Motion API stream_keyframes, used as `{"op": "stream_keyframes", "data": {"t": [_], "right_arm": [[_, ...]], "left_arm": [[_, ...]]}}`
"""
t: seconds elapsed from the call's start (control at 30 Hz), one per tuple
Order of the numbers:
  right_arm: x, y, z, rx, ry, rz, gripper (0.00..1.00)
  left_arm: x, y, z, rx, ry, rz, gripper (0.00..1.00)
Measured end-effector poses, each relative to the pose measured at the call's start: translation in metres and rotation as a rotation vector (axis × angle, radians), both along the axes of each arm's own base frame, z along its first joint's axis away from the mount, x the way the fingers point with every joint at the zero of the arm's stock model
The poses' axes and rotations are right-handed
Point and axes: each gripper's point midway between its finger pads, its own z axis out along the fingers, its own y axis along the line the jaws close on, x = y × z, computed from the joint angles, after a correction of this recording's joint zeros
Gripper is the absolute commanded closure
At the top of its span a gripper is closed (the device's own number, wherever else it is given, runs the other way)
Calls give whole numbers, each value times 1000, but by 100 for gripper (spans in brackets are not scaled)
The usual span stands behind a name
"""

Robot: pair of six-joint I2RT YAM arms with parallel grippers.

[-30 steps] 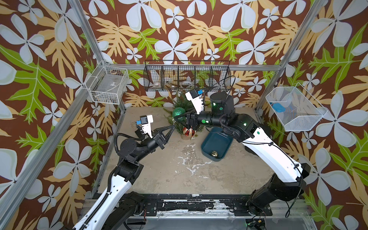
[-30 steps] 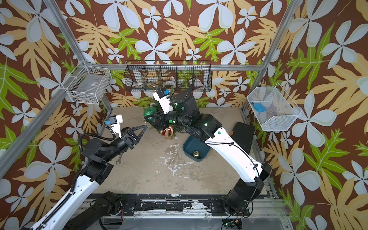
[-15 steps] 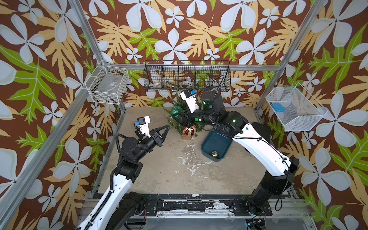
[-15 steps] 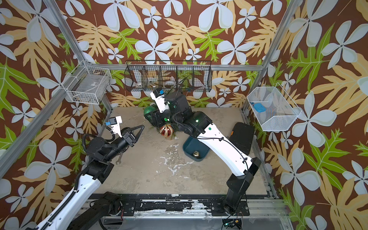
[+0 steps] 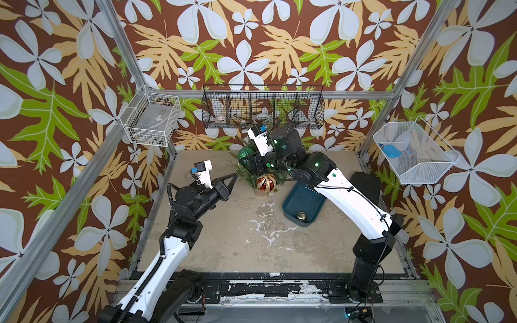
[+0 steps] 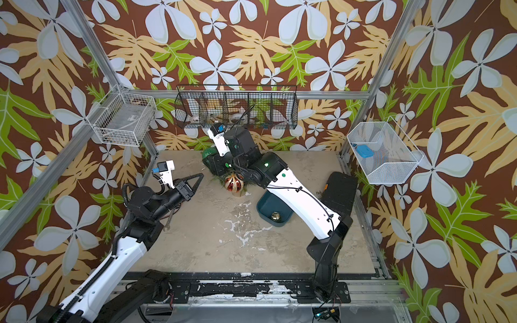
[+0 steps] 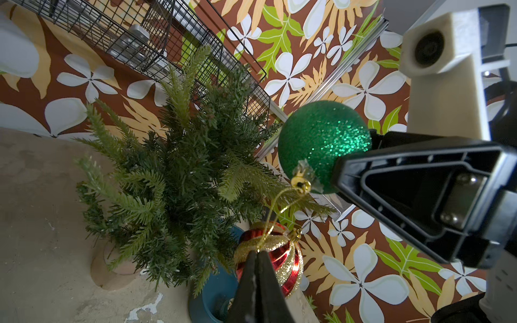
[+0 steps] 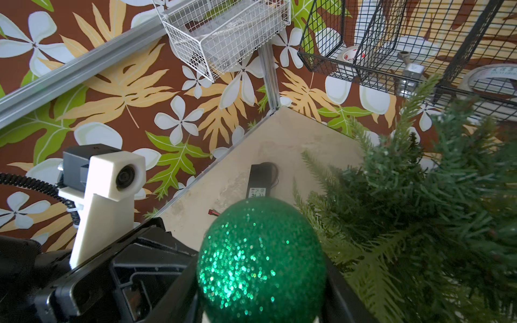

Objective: Decorate the small christmas tree with ornaments
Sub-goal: Hang an ornament on the christmas tree.

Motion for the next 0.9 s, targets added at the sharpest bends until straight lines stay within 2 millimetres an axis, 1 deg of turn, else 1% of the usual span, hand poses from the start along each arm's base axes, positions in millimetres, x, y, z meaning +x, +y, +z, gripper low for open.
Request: {"op": "stream_keyframes", "data": {"t": [0.17,0.4,0.67,0.9], "right_arm": [[2,1,-10,-29,11,-1,45],[7,1,-17,-56,21,-16,45],[10,-1,-16,-72,18,-38,45],[12,0,-23,-90,32,-39,45]], "left_arm": [[4,-2,-5,0,7,-10,100],[8,-5,-11,-1,20,-22,100],[13,-6,-19,4,43,-25,100],[19,-4,-25,-7,67,-18,100]]}}
